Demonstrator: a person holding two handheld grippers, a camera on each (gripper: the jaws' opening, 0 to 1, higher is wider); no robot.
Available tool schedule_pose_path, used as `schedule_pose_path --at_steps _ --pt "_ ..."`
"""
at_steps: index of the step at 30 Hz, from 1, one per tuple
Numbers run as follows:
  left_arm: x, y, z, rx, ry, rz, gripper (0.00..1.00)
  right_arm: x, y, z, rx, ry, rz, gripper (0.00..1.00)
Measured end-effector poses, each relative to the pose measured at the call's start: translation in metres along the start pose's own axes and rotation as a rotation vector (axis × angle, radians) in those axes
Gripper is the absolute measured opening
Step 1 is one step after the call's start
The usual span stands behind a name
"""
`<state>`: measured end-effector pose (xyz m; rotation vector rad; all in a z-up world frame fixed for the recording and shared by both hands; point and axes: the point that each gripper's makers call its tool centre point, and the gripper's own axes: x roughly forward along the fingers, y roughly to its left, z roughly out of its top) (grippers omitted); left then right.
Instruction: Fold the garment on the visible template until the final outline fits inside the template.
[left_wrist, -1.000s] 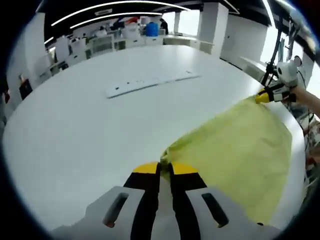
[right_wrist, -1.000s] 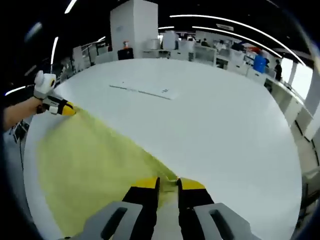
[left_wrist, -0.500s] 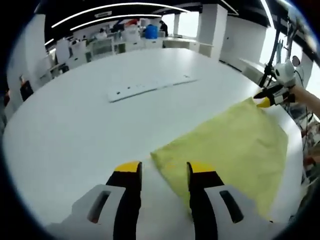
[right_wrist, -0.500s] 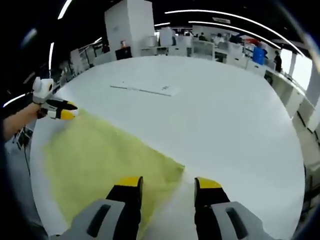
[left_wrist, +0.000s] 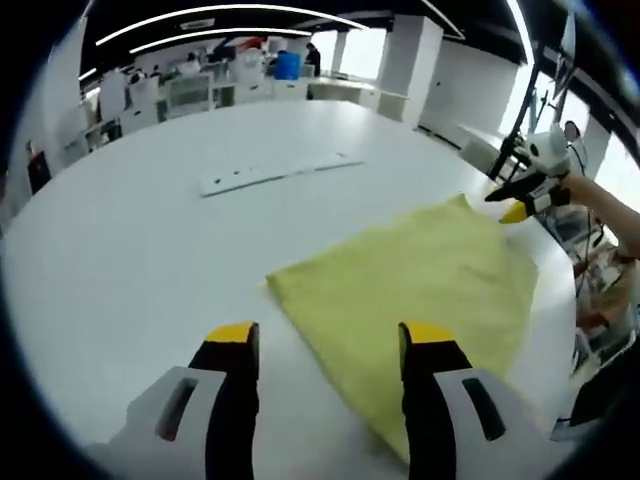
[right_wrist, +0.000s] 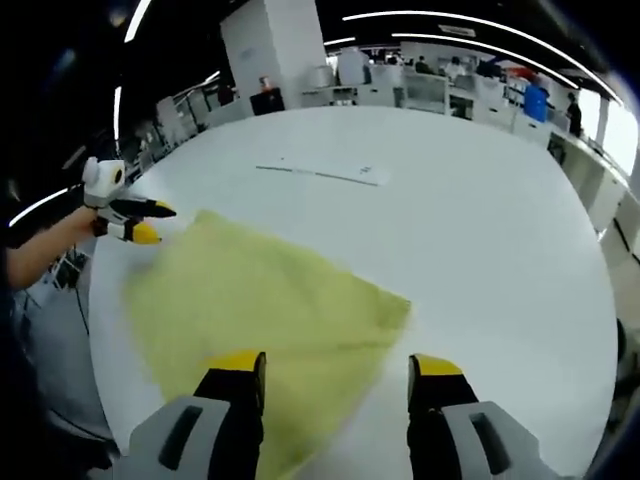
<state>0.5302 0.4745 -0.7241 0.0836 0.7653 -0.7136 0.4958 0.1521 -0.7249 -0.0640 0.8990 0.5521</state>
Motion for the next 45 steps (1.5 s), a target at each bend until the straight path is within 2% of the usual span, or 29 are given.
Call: schedule_pose_path --at_steps 7,10,17,21,28,35,41,45 --pt "-0.019 -0.019 -0.017 -0.008 0.003 -0.056 0.54 -0.019 0.025 -0.012 -0.014 -0.008 0.041 0.53" --pt "-0.028 -0.027 -0.020 -0.018 -0.025 -0.074 0.54 -0.025 0.034 -0.022 -0.024 -0.001 0.051 0.53" --pt "-0.039 -0.042 -0.035 -0.018 -0.023 -0.110 0.53 -0.035 0.040 -0.037 -0.026 0.006 0.063 0.48" --pt "-0.043 -0.053 -0.048 -0.024 -0.016 -0.122 0.52 -0.042 0.049 -0.053 -0.038 0.018 0.071 0.47" --pt "-0.050 -0.060 -0.063 -0.057 -0.026 -0.135 0.50 -0.050 0.051 -0.075 -0.031 0.023 0.085 0.42" --pt "-0.052 -0.063 -0.080 -0.081 -0.024 -0.131 0.39 -0.051 0.056 -0.101 -0.020 0.043 0.113 0.29" --pt "-0.053 -0.065 -0.089 -0.067 -0.013 -0.129 0.31 -0.050 0.057 -0.112 -0.027 0.043 0.123 0.17" --pt "-0.053 -0.063 -0.091 -0.090 -0.023 -0.127 0.24 -0.047 0.056 -0.117 -0.018 0.036 0.121 0.13"
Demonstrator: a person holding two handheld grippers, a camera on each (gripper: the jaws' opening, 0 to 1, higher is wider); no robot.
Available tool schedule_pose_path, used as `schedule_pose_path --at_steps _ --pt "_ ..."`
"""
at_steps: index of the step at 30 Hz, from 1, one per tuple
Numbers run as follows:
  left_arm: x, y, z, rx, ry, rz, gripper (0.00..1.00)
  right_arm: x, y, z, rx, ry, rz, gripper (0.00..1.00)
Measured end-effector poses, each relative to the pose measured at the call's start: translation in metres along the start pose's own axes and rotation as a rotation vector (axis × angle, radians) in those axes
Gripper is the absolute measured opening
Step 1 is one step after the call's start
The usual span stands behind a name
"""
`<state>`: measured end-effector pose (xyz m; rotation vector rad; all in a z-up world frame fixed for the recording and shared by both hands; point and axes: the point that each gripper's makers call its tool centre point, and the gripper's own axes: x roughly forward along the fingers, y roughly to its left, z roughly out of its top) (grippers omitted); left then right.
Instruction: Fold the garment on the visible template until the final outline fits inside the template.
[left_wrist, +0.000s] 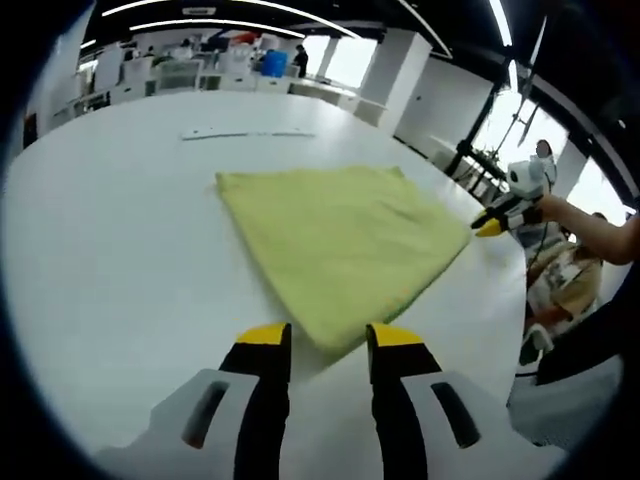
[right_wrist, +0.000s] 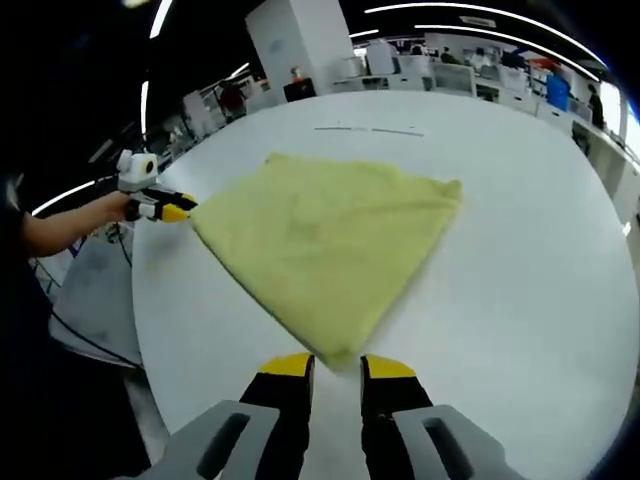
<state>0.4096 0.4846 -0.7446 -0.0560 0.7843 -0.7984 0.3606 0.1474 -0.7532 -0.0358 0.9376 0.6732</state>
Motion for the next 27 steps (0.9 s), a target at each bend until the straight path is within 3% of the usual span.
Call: schedule_pose_path --at_steps 4,11,22,27 --pt "0.0014 0.0006 -0.0018 -0.078 -0.016 -0.012 0.17 0.0018 0.0019 0.0012 0.036 -0.039 0.018 0.09" --pt "0.0025 -0.0010 -0.0093 -0.099 -0.001 -0.017 0.08 0.0061 0.0002 -0.0028 0.065 -0.056 0.015 0.00" --pt "0.0022 -0.0002 -0.0089 -0.126 -0.024 -0.012 0.03 0.0066 0.0011 -0.0024 0.072 -0.069 0.021 0.00" --pt "0.0009 0.0006 -0.0079 -0.110 -0.023 0.008 0.02 0.0019 0.0018 -0.0010 0.022 -0.067 0.025 0.00"
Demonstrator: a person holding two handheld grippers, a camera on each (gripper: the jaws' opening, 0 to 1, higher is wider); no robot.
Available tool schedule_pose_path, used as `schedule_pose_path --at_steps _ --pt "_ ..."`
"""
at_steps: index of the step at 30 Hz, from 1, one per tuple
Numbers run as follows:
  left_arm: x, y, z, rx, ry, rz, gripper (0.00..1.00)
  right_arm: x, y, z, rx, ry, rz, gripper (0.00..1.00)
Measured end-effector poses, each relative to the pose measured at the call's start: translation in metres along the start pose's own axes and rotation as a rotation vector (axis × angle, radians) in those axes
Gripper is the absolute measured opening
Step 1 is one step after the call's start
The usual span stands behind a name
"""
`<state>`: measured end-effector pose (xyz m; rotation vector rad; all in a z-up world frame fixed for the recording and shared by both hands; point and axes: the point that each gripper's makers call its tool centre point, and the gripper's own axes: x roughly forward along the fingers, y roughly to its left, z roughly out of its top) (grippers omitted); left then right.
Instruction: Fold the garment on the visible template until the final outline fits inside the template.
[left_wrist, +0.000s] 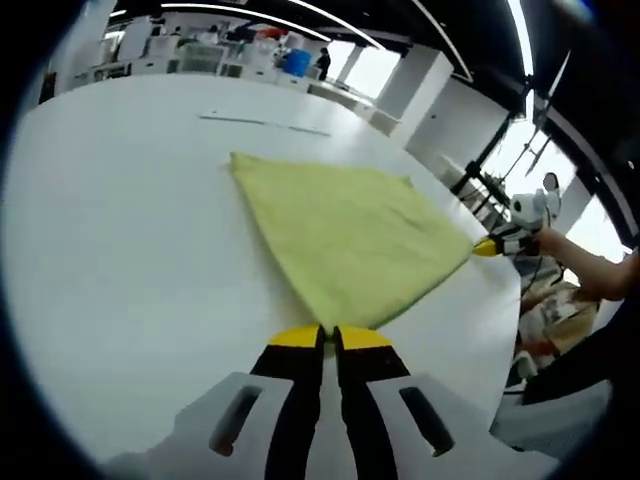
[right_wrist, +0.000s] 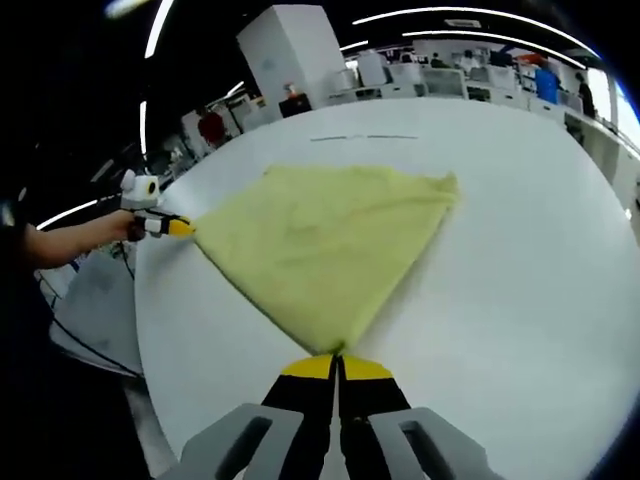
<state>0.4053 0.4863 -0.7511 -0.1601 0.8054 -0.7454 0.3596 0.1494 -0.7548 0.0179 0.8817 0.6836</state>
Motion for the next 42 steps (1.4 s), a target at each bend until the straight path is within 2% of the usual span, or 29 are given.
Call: schedule_pose_path --at_steps 3,9,18,26,39,42 --pt "0.000 0.000 0.002 0.005 -0.008 0.011 0.01 -0.004 0.000 0.000 -0.038 0.002 0.003 0.00" --pt "-0.001 0.001 0.002 0.002 -0.014 0.019 0.01 -0.011 0.001 0.001 -0.060 0.002 0.003 0.00" --pt "-0.002 -0.001 -0.004 -0.002 0.003 0.018 0.01 -0.006 0.003 -0.013 -0.097 0.059 -0.001 0.00" --pt "-0.009 -0.008 -0.013 0.039 0.011 0.047 0.01 -0.010 0.006 -0.020 -0.094 0.059 -0.002 0.00" --pt "-0.022 -0.016 -0.027 0.007 -0.012 0.046 0.01 -0.019 0.019 -0.034 -0.079 0.049 0.005 0.00" --pt "-0.025 -0.018 -0.029 -0.048 -0.024 0.033 0.01 -0.021 0.021 -0.038 -0.074 0.043 0.005 0.00"
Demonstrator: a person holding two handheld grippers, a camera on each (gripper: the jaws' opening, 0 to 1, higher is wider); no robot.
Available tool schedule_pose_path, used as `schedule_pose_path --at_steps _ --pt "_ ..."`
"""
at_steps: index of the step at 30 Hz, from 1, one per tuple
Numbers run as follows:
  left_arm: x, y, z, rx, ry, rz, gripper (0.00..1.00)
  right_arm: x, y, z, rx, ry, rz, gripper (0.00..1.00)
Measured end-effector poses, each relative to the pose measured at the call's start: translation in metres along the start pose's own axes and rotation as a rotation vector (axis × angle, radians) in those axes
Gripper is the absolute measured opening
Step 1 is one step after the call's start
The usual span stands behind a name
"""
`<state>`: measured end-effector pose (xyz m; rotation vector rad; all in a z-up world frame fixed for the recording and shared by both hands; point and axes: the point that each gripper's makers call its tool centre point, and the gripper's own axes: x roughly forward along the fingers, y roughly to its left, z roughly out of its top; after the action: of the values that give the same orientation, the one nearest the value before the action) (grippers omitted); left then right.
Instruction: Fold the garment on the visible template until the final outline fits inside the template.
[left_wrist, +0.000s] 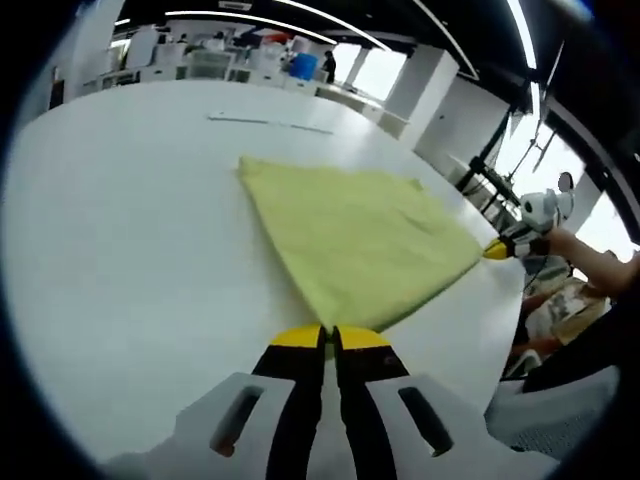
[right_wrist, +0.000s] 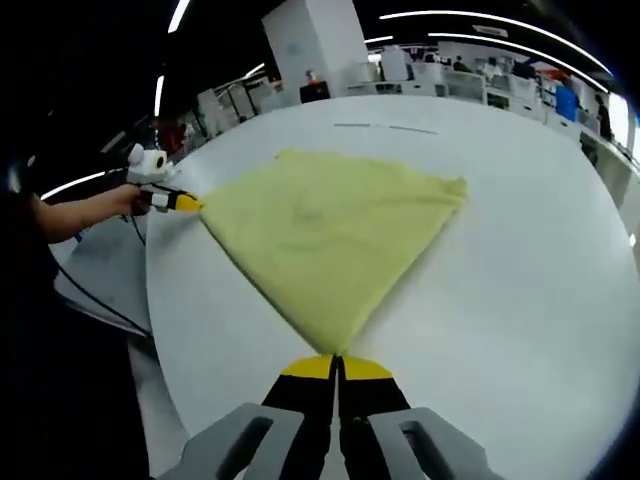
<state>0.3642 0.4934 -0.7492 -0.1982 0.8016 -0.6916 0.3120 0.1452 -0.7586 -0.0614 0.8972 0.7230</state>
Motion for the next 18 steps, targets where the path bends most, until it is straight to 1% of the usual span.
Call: schedule_pose_path --at_steps 10,15,18 --pt "-0.005 -0.006 -0.005 0.020 0.008 0.002 0.01 -0.004 0.006 -0.005 0.008 -0.006 0.001 0.00" --pt "-0.007 -0.011 -0.011 0.055 0.030 0.006 0.01 -0.006 0.006 -0.007 0.012 -0.009 -0.003 0.00" --pt "-0.007 -0.010 -0.012 0.058 0.037 0.009 0.01 -0.006 0.007 -0.009 0.015 -0.001 0.001 0.00"
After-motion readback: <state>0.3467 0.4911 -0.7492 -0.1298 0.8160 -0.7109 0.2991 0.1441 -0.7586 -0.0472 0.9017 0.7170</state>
